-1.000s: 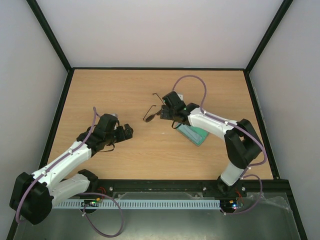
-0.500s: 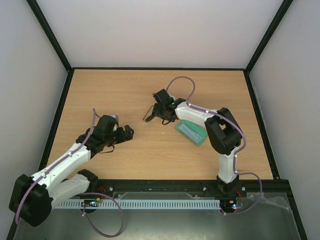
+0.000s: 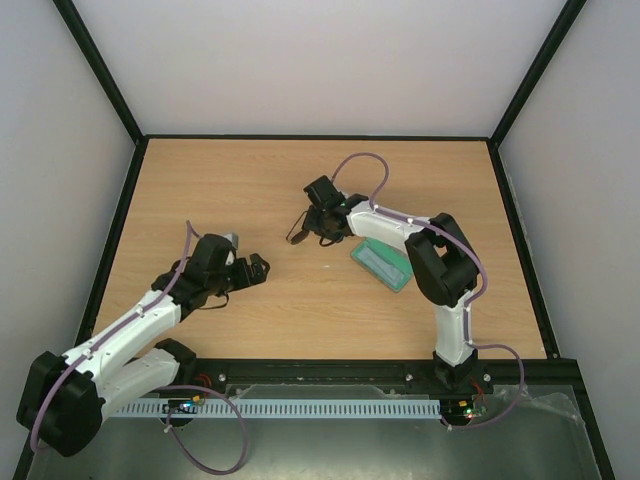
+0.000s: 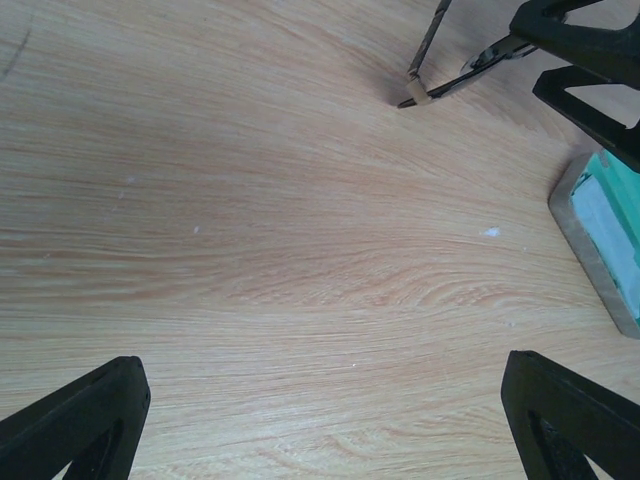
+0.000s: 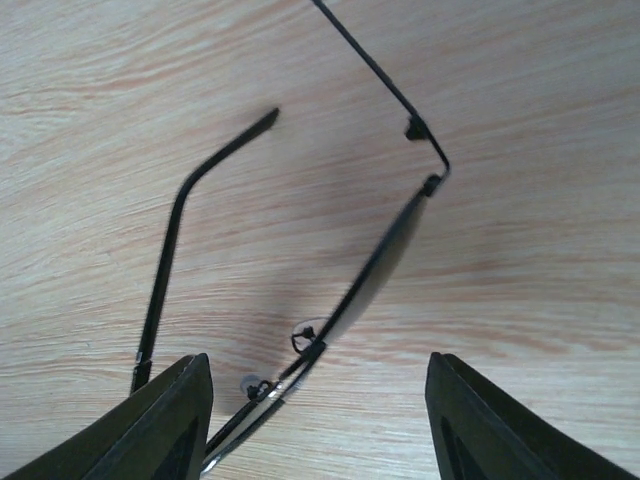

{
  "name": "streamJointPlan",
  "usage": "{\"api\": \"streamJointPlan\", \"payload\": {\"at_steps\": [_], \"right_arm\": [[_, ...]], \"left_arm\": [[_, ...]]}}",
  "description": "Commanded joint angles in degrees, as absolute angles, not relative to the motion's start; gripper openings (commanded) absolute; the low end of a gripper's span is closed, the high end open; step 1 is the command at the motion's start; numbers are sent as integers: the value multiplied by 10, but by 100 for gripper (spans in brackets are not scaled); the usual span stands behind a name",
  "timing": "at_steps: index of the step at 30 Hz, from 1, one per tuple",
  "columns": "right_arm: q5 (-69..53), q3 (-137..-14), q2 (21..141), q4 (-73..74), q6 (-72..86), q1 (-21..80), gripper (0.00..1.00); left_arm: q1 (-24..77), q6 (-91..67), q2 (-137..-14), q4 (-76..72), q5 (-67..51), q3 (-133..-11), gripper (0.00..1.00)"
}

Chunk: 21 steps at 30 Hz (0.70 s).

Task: Organize the sunglasses
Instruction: Pick up the sunglasses from the center of the board.

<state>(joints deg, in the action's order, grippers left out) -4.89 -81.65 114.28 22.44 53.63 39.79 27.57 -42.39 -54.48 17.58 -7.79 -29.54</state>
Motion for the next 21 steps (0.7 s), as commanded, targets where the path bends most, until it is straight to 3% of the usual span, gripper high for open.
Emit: {"api": "streamJointPlan", "payload": {"at_steps": [1,5,12,16,21], "right_arm": [[-49,-800,1139,232,552,405,59],[-51,-799,1149,228,556,410,54],[-44,-787,1142,221,556,410,25],[-40,-783,1135,225,547,410,3],[-33,-741,1087,216,519,410,1]], "left_arm": [[272,-422,-540,161,-90,-275,99],[272,-422,-544,155,-92,-273,99],[272,-421,-538,163,-89,-275,99],[272,-424,-539,163,-90,-275,99],[271,-421,-537,179,-80,-294,99]]}}
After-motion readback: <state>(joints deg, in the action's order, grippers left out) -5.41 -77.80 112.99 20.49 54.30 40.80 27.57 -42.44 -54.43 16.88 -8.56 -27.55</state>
